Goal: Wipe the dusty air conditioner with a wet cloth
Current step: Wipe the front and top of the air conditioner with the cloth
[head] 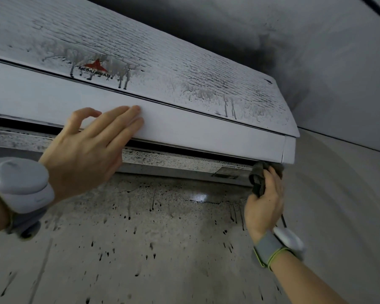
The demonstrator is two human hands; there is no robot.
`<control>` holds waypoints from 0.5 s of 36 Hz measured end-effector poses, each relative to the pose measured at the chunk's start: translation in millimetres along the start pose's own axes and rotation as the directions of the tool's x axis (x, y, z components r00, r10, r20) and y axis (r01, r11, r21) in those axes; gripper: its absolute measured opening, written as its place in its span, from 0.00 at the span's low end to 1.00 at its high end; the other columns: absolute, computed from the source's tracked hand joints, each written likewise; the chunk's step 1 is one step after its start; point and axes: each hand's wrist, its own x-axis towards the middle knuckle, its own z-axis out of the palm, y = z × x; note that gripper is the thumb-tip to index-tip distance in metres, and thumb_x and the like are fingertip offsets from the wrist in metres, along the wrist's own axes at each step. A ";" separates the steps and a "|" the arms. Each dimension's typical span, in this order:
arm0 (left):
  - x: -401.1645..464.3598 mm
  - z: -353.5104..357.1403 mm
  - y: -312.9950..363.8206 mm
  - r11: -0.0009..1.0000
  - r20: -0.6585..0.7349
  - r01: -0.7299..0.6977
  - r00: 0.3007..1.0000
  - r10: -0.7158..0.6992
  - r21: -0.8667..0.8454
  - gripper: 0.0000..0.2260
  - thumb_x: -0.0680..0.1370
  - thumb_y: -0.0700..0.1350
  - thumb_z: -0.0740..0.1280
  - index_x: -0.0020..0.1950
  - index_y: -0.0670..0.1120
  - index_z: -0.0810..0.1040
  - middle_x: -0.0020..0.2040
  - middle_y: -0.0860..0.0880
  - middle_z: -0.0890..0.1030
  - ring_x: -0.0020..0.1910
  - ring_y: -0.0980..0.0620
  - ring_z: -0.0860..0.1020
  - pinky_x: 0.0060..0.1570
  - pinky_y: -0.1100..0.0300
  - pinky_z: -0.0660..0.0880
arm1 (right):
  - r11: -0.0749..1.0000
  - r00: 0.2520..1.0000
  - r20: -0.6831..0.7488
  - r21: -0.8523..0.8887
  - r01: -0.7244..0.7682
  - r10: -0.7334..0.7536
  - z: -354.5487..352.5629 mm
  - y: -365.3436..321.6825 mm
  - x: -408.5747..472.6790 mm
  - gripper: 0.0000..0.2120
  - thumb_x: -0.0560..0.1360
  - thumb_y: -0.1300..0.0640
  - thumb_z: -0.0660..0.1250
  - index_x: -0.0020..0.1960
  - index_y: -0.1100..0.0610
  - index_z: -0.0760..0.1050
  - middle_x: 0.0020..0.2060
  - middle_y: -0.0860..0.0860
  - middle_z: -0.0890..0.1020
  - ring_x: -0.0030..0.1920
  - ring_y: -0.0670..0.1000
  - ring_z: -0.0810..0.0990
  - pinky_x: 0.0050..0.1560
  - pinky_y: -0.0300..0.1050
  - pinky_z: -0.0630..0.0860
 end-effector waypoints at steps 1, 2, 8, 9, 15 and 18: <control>-0.1 0.1 0.4 1.000 0.000 0.000 1.000 0.000 0.001 0.22 0.78 0.42 0.55 0.70 0.37 0.67 0.72 0.41 0.66 0.67 0.44 0.71 0.58 0.45 0.65 | 1.000 1.000 0.000 0.003 -0.019 0.019 1.0 -1.1 -1.6 0.27 0.65 0.80 0.59 0.62 0.65 0.74 0.66 0.58 0.73 0.69 0.59 0.68 0.59 0.42 0.60; -0.3 0.0 0.7 1.000 -0.002 0.000 1.000 0.000 -0.001 0.22 0.78 0.42 0.55 0.70 0.37 0.67 0.72 0.41 0.66 0.67 0.44 0.71 0.58 0.45 0.65 | 1.000 1.000 0.003 0.004 -0.022 0.022 1.2 -2.2 -2.8 0.27 0.65 0.79 0.59 0.61 0.65 0.74 0.66 0.57 0.73 0.69 0.58 0.68 0.59 0.41 0.61; -1.4 -1.8 3.8 1.000 -0.022 0.006 1.000 -0.006 -0.003 0.22 0.77 0.42 0.56 0.70 0.37 0.68 0.72 0.42 0.66 0.67 0.45 0.70 0.57 0.46 0.65 | 0.988 0.982 0.115 0.058 0.146 -0.152 -0.5 -25.0 -17.7 0.26 0.60 0.78 0.60 0.57 0.64 0.75 0.62 0.56 0.76 0.66 0.57 0.71 0.63 0.47 0.65; -1.2 -2.3 3.8 1.000 -0.021 0.007 1.000 -0.007 -0.002 0.22 0.77 0.42 0.56 0.70 0.37 0.68 0.72 0.42 0.67 0.67 0.45 0.71 0.57 0.46 0.65 | 0.982 0.975 0.132 0.071 0.172 -0.181 -0.5 -29.2 -19.9 0.26 0.61 0.77 0.60 0.57 0.64 0.75 0.62 0.56 0.77 0.65 0.57 0.71 0.64 0.47 0.65; -3.5 -7.5 3.0 1.000 0.019 0.009 1.000 -0.009 0.012 0.23 0.77 0.43 0.55 0.71 0.38 0.66 0.74 0.42 0.65 0.68 0.46 0.69 0.57 0.46 0.65 | 0.968 0.961 0.185 0.182 0.174 -0.207 -3.9 -48.6 -20.4 0.21 0.64 0.66 0.59 0.56 0.61 0.76 0.58 0.53 0.79 0.62 0.54 0.74 0.61 0.41 0.67; -6.3 -10.9 2.8 1.000 0.057 0.011 0.998 -0.011 0.010 0.23 0.77 0.44 0.55 0.71 0.38 0.67 0.74 0.42 0.64 0.69 0.46 0.69 0.57 0.46 0.64 | 0.951 0.942 0.232 0.251 0.183 -0.243 -2.3 -65.5 -22.0 0.19 0.66 0.64 0.58 0.55 0.60 0.76 0.54 0.52 0.80 0.57 0.52 0.77 0.57 0.36 0.70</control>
